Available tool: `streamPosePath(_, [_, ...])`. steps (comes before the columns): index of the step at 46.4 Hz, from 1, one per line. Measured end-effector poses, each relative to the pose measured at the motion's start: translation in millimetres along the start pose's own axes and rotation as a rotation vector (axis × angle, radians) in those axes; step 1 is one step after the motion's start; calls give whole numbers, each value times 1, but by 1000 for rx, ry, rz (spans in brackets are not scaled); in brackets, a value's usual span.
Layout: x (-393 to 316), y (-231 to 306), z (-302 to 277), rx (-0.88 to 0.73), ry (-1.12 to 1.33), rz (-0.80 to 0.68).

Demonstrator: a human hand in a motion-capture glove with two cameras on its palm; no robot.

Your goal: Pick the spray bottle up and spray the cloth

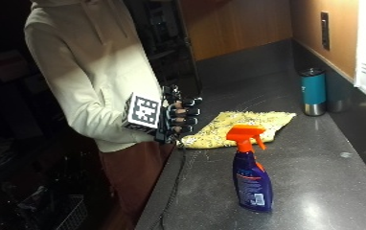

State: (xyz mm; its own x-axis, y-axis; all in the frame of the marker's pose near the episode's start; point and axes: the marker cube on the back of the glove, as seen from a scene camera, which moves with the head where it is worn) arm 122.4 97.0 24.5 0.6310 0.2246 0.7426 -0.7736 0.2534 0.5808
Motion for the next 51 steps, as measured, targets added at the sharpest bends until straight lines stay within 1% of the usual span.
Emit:
streamPosePath(11, [31, -17, 15, 93, -97, 155])
streamPosePath(15, [46, -29, 27, 210, -136, 220])
streamPosePath(18, [56, -39, 38, 293, -175, 313])
streamPosePath(23, [69, -43, 54, 300, -229, 388])
streamPosePath(27, [77, -62, 66, 357, -275, 496])
streamPosePath(30, [83, -75, 75, 368, -300, 539])
streamPosePath(38, [95, -111, 94, 370, -313, 612])
streamPosePath(51, [99, -140, 104, 380, -266, 654])
